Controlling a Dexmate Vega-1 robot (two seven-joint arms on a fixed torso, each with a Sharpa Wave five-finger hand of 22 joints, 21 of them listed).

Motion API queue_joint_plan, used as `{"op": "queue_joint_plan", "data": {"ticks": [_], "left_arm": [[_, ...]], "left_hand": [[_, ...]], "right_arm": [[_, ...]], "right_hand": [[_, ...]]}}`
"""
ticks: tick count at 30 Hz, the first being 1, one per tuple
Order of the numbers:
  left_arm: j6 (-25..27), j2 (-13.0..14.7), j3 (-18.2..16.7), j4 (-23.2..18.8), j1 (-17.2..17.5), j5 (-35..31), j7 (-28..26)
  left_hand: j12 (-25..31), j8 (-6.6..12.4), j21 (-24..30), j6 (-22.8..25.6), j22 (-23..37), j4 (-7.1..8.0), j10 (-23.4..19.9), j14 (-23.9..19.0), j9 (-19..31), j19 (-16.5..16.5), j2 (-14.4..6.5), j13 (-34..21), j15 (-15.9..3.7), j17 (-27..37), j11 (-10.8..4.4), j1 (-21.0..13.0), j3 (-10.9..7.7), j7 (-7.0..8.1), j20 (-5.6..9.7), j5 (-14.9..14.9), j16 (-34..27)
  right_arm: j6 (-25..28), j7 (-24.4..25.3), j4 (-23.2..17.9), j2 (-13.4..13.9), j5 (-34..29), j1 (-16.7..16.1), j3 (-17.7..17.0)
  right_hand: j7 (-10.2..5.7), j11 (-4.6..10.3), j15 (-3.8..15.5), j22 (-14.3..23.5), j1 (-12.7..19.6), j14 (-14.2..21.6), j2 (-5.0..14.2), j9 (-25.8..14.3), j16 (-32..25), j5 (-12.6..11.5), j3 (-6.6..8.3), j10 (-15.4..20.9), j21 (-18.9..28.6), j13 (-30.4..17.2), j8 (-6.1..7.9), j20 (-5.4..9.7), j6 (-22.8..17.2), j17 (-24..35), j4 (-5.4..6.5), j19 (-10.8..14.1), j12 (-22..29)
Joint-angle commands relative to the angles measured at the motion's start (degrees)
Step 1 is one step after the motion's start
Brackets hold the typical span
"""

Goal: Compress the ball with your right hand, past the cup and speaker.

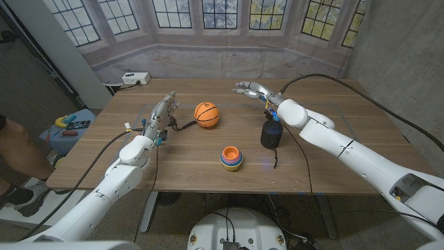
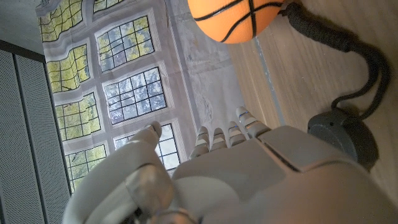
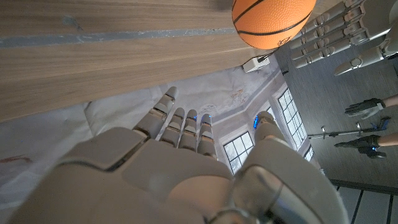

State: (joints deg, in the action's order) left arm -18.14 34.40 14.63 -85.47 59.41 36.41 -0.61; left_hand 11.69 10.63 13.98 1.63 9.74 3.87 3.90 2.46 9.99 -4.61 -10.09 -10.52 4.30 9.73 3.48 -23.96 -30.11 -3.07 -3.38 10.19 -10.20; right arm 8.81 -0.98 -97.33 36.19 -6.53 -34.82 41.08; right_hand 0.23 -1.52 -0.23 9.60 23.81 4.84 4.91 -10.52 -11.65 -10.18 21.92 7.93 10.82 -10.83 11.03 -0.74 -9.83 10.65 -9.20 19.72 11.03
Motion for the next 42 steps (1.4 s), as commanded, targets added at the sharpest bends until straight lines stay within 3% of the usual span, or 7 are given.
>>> {"op": "queue_joint_plan", "data": {"ticks": [1,6,15,20,42], "left_arm": [[-0.25,0.89,-1.49,-1.34,1.75,-0.24,-1.47],[-0.37,0.99,-1.82,-1.83,2.30,-0.30,-1.77],[-0.48,1.44,-2.52,-2.47,3.17,-0.38,-2.06],[-0.69,1.63,-2.92,-2.72,3.67,-0.35,-2.11],[-2.45,1.44,-4.20,-3.13,6.10,0.14,-1.92]], "left_hand": [[0.04,-0.05,-0.19,0.38,0.22,-0.03,-0.25,0.06,0.25,-0.61,0.32,-0.13,0.57,0.12,0.15,0.21,-0.34,-0.24,0.09,-0.07,-0.06],[0.03,-0.05,-0.28,0.41,0.22,-0.09,-0.26,0.06,0.25,-0.65,0.34,-0.13,0.57,0.12,0.14,0.29,-0.41,-0.24,0.09,-0.08,-0.06],[0.01,-0.03,-0.42,0.49,0.23,-0.17,-0.28,0.06,0.25,-0.71,0.36,-0.14,0.55,0.12,0.08,0.39,-0.50,-0.18,0.13,-0.08,-0.05],[-0.01,-0.03,-0.49,0.51,0.23,-0.21,-0.26,0.05,0.25,-0.75,0.37,-0.14,0.60,0.12,0.06,0.46,-0.55,-0.20,0.12,-0.09,-0.05],[0.01,-0.08,-0.86,0.48,0.24,-0.43,-0.46,0.00,0.26,-0.87,0.37,-0.15,0.51,0.12,0.23,0.76,-0.84,-0.18,0.12,-0.10,-0.06]], "right_arm": [[2.04,-3.20,1.78,-2.58,-4.58,4.87,5.04],[1.37,-3.92,3.09,-3.76,-5.43,6.06,6.20],[1.69,-6.00,4.10,-5.01,-7.70,8.29,8.39],[3.90,-7.53,3.61,-5.85,-9.37,9.56,9.80],[8.30,-15.58,1.71,-9.93,-15.67,16.01,16.51]], "right_hand": [[0.83,-0.51,-0.52,0.11,1.29,0.21,-0.19,-0.16,0.18,-0.32,0.24,0.36,0.21,-0.20,0.41,-0.78,-0.22,0.10,-0.83,0.17,0.16],[1.20,-0.76,-0.58,0.09,4.66,1.48,-1.61,-0.17,-0.09,-0.23,0.86,2.95,0.29,-0.26,1.25,-1.39,-2.48,0.00,-1.46,0.78,1.02],[1.57,-1.07,-0.81,0.08,5.84,1.72,-3.22,-0.17,-0.03,-0.22,0.68,3.19,0.34,-0.31,1.14,-1.72,-2.45,-0.02,-1.61,1.21,0.97],[2.16,-1.74,-1.68,0.11,6.85,0.88,-5.07,-0.19,0.40,-0.41,0.28,1.56,0.13,-0.40,0.46,-2.26,-1.05,0.01,-1.30,0.92,0.25],[3.35,-3.84,-4.16,0.23,8.84,-3.10,-7.26,-0.28,1.18,-0.84,-0.36,-4.56,-0.08,-0.62,-0.85,-4.35,4.08,0.20,-0.48,-0.22,-0.73]]}}
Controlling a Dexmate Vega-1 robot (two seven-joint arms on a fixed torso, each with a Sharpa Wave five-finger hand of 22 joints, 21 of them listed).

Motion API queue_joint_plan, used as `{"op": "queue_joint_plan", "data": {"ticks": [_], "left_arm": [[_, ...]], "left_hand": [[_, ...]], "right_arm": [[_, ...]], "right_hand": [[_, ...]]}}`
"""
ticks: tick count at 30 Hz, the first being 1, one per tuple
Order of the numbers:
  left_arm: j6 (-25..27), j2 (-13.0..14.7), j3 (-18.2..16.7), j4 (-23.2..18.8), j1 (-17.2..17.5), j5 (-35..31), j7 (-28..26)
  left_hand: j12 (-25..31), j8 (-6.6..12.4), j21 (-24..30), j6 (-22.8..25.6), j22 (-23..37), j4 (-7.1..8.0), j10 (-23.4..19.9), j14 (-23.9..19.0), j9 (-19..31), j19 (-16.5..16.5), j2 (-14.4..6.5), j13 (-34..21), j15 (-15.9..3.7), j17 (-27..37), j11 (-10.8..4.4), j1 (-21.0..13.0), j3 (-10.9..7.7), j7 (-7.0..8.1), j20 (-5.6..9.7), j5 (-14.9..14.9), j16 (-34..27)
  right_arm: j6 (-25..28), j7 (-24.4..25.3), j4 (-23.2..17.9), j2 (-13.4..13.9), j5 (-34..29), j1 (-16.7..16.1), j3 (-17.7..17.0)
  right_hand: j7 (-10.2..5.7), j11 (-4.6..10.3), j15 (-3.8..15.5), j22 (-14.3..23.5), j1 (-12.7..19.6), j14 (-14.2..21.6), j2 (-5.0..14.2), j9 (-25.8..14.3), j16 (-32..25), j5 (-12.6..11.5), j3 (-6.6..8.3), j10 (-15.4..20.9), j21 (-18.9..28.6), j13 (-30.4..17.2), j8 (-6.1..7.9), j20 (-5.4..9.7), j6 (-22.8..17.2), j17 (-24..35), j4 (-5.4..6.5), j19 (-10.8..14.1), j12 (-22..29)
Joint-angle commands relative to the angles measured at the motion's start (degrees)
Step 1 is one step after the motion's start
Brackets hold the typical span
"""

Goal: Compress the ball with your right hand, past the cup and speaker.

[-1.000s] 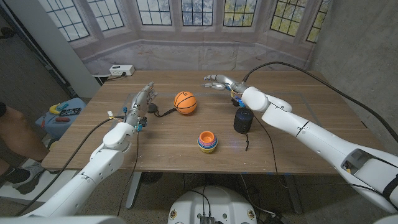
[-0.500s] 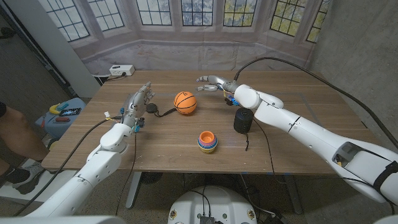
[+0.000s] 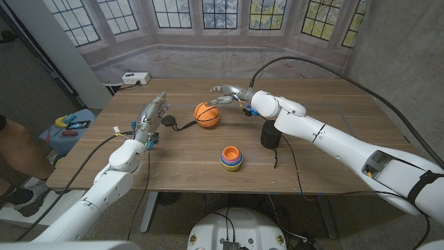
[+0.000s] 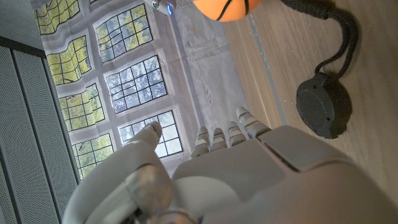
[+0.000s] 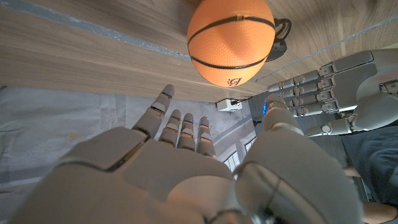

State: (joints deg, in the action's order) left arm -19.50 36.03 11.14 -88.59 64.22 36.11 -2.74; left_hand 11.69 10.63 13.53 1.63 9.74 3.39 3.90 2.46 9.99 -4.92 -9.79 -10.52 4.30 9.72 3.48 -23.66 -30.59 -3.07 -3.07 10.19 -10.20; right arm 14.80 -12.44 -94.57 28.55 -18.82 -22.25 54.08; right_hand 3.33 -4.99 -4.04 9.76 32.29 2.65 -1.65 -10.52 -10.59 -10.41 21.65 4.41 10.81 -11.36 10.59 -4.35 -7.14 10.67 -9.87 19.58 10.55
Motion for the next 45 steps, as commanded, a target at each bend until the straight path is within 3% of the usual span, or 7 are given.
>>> {"op": "queue_joint_plan", "data": {"ticks": [1,19,22,31,36,39,45], "left_arm": [[-1.10,-0.20,-0.73,0.00,1.29,0.44,0.23],[-2.35,-1.20,-0.44,1.64,1.28,0.98,1.42],[-2.53,-1.36,-0.37,1.83,1.32,1.06,1.55],[-2.69,-1.68,-0.14,1.97,1.47,1.11,1.53],[-2.63,-1.79,-0.03,1.96,1.66,1.21,1.49],[-2.59,-1.84,0.01,1.93,1.78,1.19,1.35],[-2.57,-1.99,0.14,2.22,1.84,1.41,1.54]], "left_hand": [[0.02,-0.07,-0.43,0.50,0.24,0.04,-0.50,0.01,0.27,-0.58,0.07,-0.15,0.55,0.12,0.29,0.48,-0.38,-0.22,-0.20,-0.10,-0.06],[0.04,0.00,-0.64,0.74,0.25,-0.12,-0.68,-0.09,0.28,-0.83,-0.03,-0.16,0.60,0.12,0.45,0.67,-0.67,-0.25,-0.23,-0.10,-0.08],[0.06,0.07,-0.68,0.94,0.25,-0.14,-0.74,-0.11,0.28,-0.86,-0.04,-0.16,0.62,0.12,0.47,0.71,-0.72,-0.31,-0.25,-0.10,-0.08],[0.06,0.14,-0.77,1.19,0.26,-0.16,-0.81,-0.21,0.29,-0.89,-0.07,-0.16,0.61,0.12,0.43,0.80,-0.82,-0.30,-0.26,-0.11,-0.11],[0.10,0.16,-0.81,1.29,0.26,-0.18,-0.93,-0.23,0.30,-0.94,-0.07,-0.16,0.60,0.13,0.34,0.86,-0.88,-0.26,-0.24,-0.11,-0.11],[0.09,0.16,-0.84,1.32,0.26,-0.20,-0.94,-0.28,0.31,-0.99,-0.06,-0.17,0.60,0.12,0.40,0.90,-0.91,-0.20,-0.26,-0.11,-0.12],[0.10,0.19,-0.91,1.47,0.26,-0.23,-1.01,-0.34,0.32,-1.03,-0.06,-0.17,0.60,0.12,0.42,0.99,-0.99,-0.16,-0.24,-0.12,-0.13]], "right_arm": [[2.36,-4.16,-1.06,-2.29,-3.43,3.45,3.52],[2.87,-8.74,0.78,-5.54,-8.10,8.30,7.77],[2.56,-9.32,1.51,-6.09,-8.68,9.04,8.36],[1.63,-11.84,4.48,-8.19,-10.83,11.93,10.61],[1.55,-14.08,6.27,-9.27,-11.10,13.43,11.58],[1.64,-15.53,7.18,-9.82,-11.53,14.41,12.36],[0.85,-17.84,8.97,-10.60,-12.77,16.54,13.92]], "right_hand": [[0.24,-0.45,-0.37,0.08,0.48,-0.98,-0.79,-0.29,0.08,-0.65,-0.10,-1.39,-0.08,-0.09,-0.47,-0.95,1.81,0.19,0.20,-0.14,-0.28],[-1.19,-0.25,-1.17,0.08,2.12,-3.61,-2.18,-0.31,0.13,-0.92,-0.33,-5.58,-0.69,-0.14,-0.45,-5.00,5.36,0.23,0.24,-3.29,-0.45],[-2.19,-0.22,-2.23,0.08,2.42,-5.08,-2.78,-0.32,0.30,-1.03,-0.54,-7.49,-0.71,-0.15,-0.48,-5.55,6.62,0.26,0.33,-4.38,-0.53],[-4.08,0.42,-2.28,0.06,2.99,-7.25,-3.56,-0.38,0.17,-1.33,-0.85,-10.42,-0.71,-0.20,-0.56,-7.68,9.97,0.31,0.61,-6.38,-0.25],[-4.91,0.42,-2.92,0.05,2.93,-8.61,-4.00,-0.44,0.24,-1.43,-1.15,-11.70,-0.79,-0.28,-0.74,-7.94,12.21,0.34,0.80,-7.61,-0.17],[-6.29,0.32,-3.47,0.05,3.18,-9.69,-4.45,-0.52,0.14,-1.62,-1.35,-13.31,-0.76,-0.39,-0.80,-7.95,14.75,0.36,0.80,-8.73,-0.13],[-8.33,-0.94,-5.27,0.07,4.20,-11.76,-5.13,-0.72,0.07,-2.09,-1.47,-16.83,-0.57,-0.68,-0.57,-8.02,19.05,0.44,0.66,-10.05,-0.14]]}}
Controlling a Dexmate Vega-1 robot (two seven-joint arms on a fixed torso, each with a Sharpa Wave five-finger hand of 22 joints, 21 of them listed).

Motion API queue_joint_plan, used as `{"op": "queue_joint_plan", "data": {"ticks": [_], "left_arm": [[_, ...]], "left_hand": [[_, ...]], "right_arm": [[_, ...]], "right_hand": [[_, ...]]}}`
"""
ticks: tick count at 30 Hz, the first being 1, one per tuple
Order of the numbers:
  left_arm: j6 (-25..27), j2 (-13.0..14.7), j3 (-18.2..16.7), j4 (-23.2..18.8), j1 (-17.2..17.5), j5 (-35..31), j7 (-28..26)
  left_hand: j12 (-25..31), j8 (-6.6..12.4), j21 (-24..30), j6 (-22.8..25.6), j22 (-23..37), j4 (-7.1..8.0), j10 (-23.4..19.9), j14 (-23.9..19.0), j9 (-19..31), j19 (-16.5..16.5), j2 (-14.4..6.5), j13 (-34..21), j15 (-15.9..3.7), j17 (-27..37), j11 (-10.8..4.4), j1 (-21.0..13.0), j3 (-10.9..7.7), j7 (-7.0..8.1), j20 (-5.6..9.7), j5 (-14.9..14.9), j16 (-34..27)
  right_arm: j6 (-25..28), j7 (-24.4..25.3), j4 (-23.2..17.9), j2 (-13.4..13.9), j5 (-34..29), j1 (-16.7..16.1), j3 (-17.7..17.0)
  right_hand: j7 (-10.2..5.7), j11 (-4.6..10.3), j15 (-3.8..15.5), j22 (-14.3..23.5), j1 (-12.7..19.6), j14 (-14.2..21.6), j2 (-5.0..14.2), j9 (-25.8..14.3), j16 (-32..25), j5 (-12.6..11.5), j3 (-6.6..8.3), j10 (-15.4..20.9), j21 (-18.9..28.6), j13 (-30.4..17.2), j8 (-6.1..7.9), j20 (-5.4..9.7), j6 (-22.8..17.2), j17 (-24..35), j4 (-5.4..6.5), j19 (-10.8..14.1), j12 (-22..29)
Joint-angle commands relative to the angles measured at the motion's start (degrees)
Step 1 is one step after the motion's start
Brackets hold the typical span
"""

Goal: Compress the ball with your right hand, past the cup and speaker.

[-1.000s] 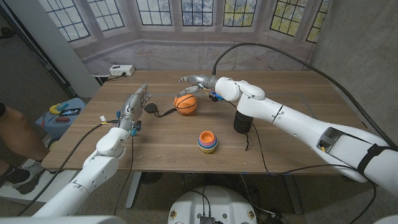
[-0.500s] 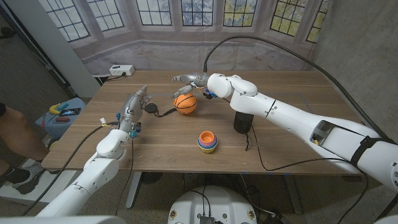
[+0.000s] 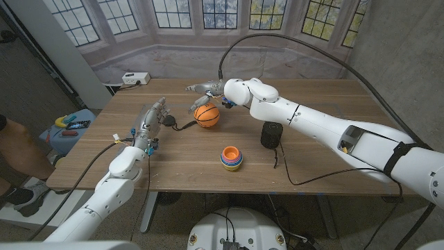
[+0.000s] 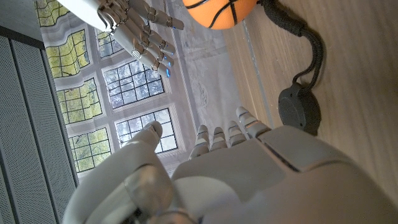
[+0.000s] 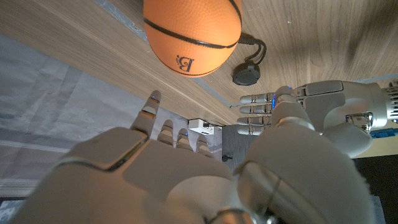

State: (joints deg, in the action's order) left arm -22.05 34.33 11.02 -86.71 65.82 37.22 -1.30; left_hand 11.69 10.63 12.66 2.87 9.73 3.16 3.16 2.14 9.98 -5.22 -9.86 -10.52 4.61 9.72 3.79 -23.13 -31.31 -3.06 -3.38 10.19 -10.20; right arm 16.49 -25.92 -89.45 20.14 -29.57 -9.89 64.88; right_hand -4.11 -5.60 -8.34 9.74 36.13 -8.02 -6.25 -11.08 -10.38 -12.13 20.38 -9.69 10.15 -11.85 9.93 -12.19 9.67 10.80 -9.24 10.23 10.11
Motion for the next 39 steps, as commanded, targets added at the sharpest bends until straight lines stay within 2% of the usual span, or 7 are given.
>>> {"op": "queue_joint_plan", "data": {"ticks": [1,9,12,23,35,39], "left_arm": [[0.02,-0.31,0.28,0.35,0.24,0.34,0.12],[0.15,-0.42,0.50,0.64,0.00,0.47,0.34],[0.27,-0.41,0.63,0.81,-0.17,0.48,0.51],[0.56,-0.72,1.19,1.33,-0.74,0.56,0.73],[0.68,-1.08,1.52,1.26,-0.34,0.76,0.48],[0.76,-1.05,1.55,0.98,-0.10,0.69,0.23]], "left_hand": [[0.10,0.19,-0.05,0.23,0.26,0.00,-0.27,-0.04,0.32,-0.75,0.01,-0.17,0.29,0.13,0.16,0.48,-0.28,-0.16,0.06,-0.12,-0.13],[0.15,0.24,-0.12,0.50,0.27,-0.03,-0.46,-0.23,0.34,-0.87,0.02,-0.18,0.31,0.13,0.15,0.61,-0.39,-0.23,0.06,-0.12,-0.18],[0.15,0.25,-0.15,0.58,0.27,-0.04,-0.50,-0.34,0.35,-0.91,0.03,-0.18,0.21,0.13,0.13,0.67,-0.43,-0.10,0.06,-0.13,-0.21],[0.25,0.37,-0.25,1.07,0.27,-0.07,-0.85,-0.55,0.37,-1.04,0.03,-0.19,0.15,0.13,0.17,0.84,-0.57,-0.02,-0.04,-0.14,-0.23],[0.32,0.39,-0.35,1.37,0.28,-0.09,-1.16,-0.68,0.39,-1.16,0.00,-0.21,0.27,0.13,0.27,1.02,-0.73,0.10,-0.03,-0.14,-0.22],[0.31,0.39,-0.38,1.43,0.28,-0.09,-1.20,-0.72,0.40,-1.19,-0.04,-0.21,0.23,0.14,0.30,1.07,-0.80,0.12,-0.08,-0.14,-0.22]], "right_arm": [[-0.77,-4.68,3.97,-2.30,-2.58,4.55,3.51],[-0.48,-7.58,5.11,-2.90,-3.54,6.18,4.43],[-0.94,-8.03,5.77,-3.01,-3.40,6.44,4.53],[-1.20,-9.95,7.49,-3.73,-4.95,7.73,6.04],[-3.49,-10.17,10.58,-5.09,-4.87,8.30,7.00],[-4.21,-9.74,11.01,-5.37,-6.00,8.47,7.84]], "right_hand": [[-1.20,-0.35,-1.11,0.09,0.49,-1.46,-0.57,-0.19,-0.16,-0.42,-0.22,-3.38,0.12,-0.23,0.09,-0.20,2.93,0.32,0.06,-0.88,0.29],[-2.29,-0.81,-2.21,0.15,0.76,-2.97,-0.74,-0.27,-0.12,-0.54,-0.35,-5.77,0.28,-0.36,0.19,-0.29,5.02,0.36,0.21,-1.25,0.25],[-2.60,-1.40,-2.96,0.24,0.82,-3.77,-0.79,-0.30,-0.16,-0.57,-0.45,-6.97,0.45,-0.43,0.08,-0.33,6.80,0.38,0.33,-1.20,0.33],[-3.47,-2.99,-3.67,0.36,1.41,-4.70,-0.86,-0.41,-0.40,-0.70,-0.48,-9.00,0.74,-0.62,0.01,-0.36,10.61,0.43,0.29,-0.84,0.51],[-3.72,-5.18,-3.90,0.44,1.82,-4.57,-1.02,-0.63,-0.80,-0.91,-0.62,-9.42,1.00,-0.86,0.48,-0.33,12.25,0.49,0.31,-0.23,1.05],[-3.19,-6.24,-3.89,0.50,2.14,-4.22,-1.14,-0.77,-1.06,-1.13,-0.72,-9.58,1.22,-1.07,0.65,-0.28,13.30,0.55,0.28,0.42,1.33]]}}
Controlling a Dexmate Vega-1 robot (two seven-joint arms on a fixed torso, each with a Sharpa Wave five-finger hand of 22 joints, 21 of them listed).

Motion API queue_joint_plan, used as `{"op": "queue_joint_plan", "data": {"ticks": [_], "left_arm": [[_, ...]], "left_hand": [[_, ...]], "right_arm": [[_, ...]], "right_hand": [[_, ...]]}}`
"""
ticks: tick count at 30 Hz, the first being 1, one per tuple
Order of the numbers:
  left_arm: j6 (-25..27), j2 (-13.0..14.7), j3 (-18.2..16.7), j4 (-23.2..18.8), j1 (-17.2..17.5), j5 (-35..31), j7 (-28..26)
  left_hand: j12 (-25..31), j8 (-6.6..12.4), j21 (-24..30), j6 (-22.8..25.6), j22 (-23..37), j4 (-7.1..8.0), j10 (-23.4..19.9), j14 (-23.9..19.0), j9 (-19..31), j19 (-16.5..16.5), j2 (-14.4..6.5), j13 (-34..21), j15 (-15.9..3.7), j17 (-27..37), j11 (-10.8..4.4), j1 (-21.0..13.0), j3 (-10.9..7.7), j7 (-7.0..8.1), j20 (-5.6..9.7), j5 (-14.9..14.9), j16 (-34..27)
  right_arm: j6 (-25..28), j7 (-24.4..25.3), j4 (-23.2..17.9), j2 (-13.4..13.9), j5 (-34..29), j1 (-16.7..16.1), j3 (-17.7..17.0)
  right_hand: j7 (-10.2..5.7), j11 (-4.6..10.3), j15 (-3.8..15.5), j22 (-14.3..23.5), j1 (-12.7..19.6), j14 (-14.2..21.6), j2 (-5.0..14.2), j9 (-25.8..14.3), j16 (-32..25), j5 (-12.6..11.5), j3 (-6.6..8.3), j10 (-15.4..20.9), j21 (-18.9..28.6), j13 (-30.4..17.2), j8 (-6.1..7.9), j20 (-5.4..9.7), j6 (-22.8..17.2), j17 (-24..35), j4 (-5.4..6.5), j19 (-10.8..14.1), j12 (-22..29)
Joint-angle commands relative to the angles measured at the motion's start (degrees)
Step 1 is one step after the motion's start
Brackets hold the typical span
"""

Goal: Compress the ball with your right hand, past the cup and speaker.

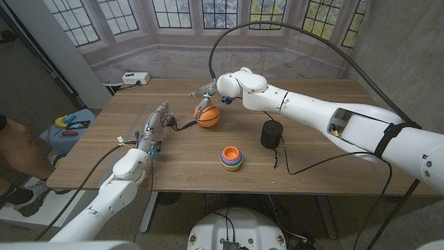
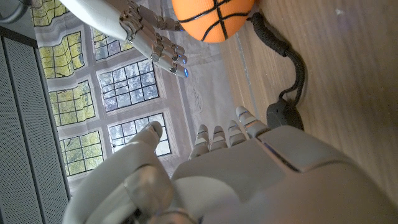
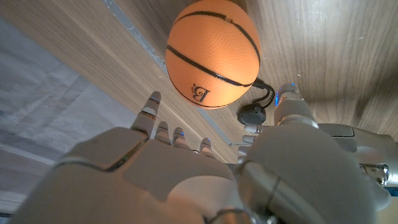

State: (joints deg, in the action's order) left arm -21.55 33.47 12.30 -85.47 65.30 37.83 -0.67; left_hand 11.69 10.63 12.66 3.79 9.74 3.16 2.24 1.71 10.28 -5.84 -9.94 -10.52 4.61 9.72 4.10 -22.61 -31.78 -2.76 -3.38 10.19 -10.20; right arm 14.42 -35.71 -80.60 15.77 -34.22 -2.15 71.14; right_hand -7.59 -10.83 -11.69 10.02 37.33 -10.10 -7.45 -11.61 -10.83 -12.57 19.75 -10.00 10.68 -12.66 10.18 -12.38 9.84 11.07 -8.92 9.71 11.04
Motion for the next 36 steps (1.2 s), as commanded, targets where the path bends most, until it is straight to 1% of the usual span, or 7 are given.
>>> {"op": "queue_joint_plan", "data": {"ticks": [1,3,7,14,19,32,36], "left_arm": [[0.30,-0.19,0.27,-0.34,0.49,0.06,-0.50],[0.37,-0.19,0.28,-0.46,0.59,0.11,-0.54],[0.60,-0.12,0.41,-0.76,0.71,0.03,-0.63],[0.95,-0.14,0.77,-1.09,0.56,-0.20,-0.76],[1.26,-0.13,1.10,-1.36,0.37,-0.44,-0.81],[1.76,-0.01,1.34,-2.35,1.05,-0.60,-1.45],[1.84,0.10,1.25,-2.36,1.40,-0.43,-1.43]], "left_hand": [[0.31,0.38,-0.39,0.54,0.27,-0.10,-0.27,-0.31,0.11,-0.59,0.04,-0.21,0.28,0.14,0.02,0.56,-0.35,-0.21,-0.03,-0.14,-0.22],[0.30,0.38,-0.41,0.55,0.28,-0.11,-0.27,-0.33,0.11,-0.59,0.03,-0.22,0.27,0.14,-0.03,0.58,-0.38,-0.13,-0.02,-0.14,-0.22],[0.28,0.37,-0.44,0.60,0.28,-0.11,-0.25,-0.35,0.11,-0.61,0.02,-0.22,0.24,0.14,-0.05,0.63,-0.43,-0.14,-0.04,-0.14,-0.21],[0.29,0.42,-0.51,0.85,0.28,-0.12,-0.35,-0.40,0.13,-0.64,0.00,-0.23,0.27,0.14,-0.04,0.72,-0.54,-0.20,0.00,-0.14,-0.20],[0.27,0.47,-0.56,1.09,0.28,-0.14,-0.38,-0.40,0.15,-0.66,0.00,-0.23,0.22,0.14,-0.02,0.79,-0.63,-0.09,-0.04,-0.14,-0.17],[0.38,1.41,-0.73,4.34,0.30,-0.14,-0.91,-0.80,0.33,-0.89,0.03,-0.26,0.35,0.12,-0.02,1.24,-1.02,-0.76,-0.10,-0.16,-0.20],[0.51,2.23,-0.68,7.47,0.32,-0.14,-1.48,-1.26,0.55,-1.47,0.05,-0.29,0.38,0.09,-0.48,1.60,-1.33,-2.03,-0.06,-0.17,-0.23]], "right_arm": [[-2.36,0.18,2.28,-1.06,-1.64,0.74,1.78],[-2.54,0.36,2.30,-1.10,-2.14,0.67,2.05],[-2.57,0.21,2.31,-1.18,-3.50,0.73,2.79],[-2.28,0.07,2.11,-0.98,-6.15,0.88,3.68],[-2.95,0.43,2.31,-0.86,-7.53,0.93,3.95],[-5.30,0.97,5.62,-2.45,-9.02,1.32,4.56],[-5.47,1.22,6.47,-2.90,-9.31,1.27,4.71]], "right_hand": [[0.44,-1.09,-0.54,0.24,1.02,-2.02,0.00,-0.28,-0.67,-0.76,-0.12,-9.19,0.75,-0.31,0.48,-0.08,13.25,0.30,-0.06,1.15,0.51],[1.37,-1.24,-0.51,0.25,1.34,-1.50,-0.20,-0.39,-0.92,-1.03,-0.21,-8.85,0.93,-0.51,0.78,-0.06,13.49,0.37,-0.13,1.81,0.88],[1.81,-1.37,-0.50,0.26,1.60,-1.19,-0.31,-0.47,-1.07,-1.22,-0.27,-8.79,1.05,-0.68,0.94,-0.04,13.71,0.42,-0.17,2.35,1.05],[0.09,-0.99,-0.57,0.27,2.03,-1.21,-0.41,-0.58,-1.11,-1.49,-0.35,-8.89,1.21,-1.03,1.23,-0.05,13.83,0.52,-0.20,3.21,1.25],[-0.54,-0.63,-0.59,0.27,2.21,-1.28,-0.46,-0.62,-1.11,-1.59,-0.40,-9.01,1.25,-1.19,1.32,-0.06,13.93,0.56,-0.19,3.58,1.31],[-0.13,-0.98,-0.60,0.28,2.53,-1.21,-0.46,-0.71,-1.19,-1.76,-0.47,-9.17,1.34,-1.53,1.35,-0.06,14.47,0.66,-0.15,4.27,1.46],[0.05,-1.04,-0.60,0.28,2.58,-1.17,-0.42,-0.74,-1.22,-1.79,-0.48,-9.17,1.35,-1.63,1.34,-0.06,14.66,0.69,-0.12,4.42,1.53]]}}
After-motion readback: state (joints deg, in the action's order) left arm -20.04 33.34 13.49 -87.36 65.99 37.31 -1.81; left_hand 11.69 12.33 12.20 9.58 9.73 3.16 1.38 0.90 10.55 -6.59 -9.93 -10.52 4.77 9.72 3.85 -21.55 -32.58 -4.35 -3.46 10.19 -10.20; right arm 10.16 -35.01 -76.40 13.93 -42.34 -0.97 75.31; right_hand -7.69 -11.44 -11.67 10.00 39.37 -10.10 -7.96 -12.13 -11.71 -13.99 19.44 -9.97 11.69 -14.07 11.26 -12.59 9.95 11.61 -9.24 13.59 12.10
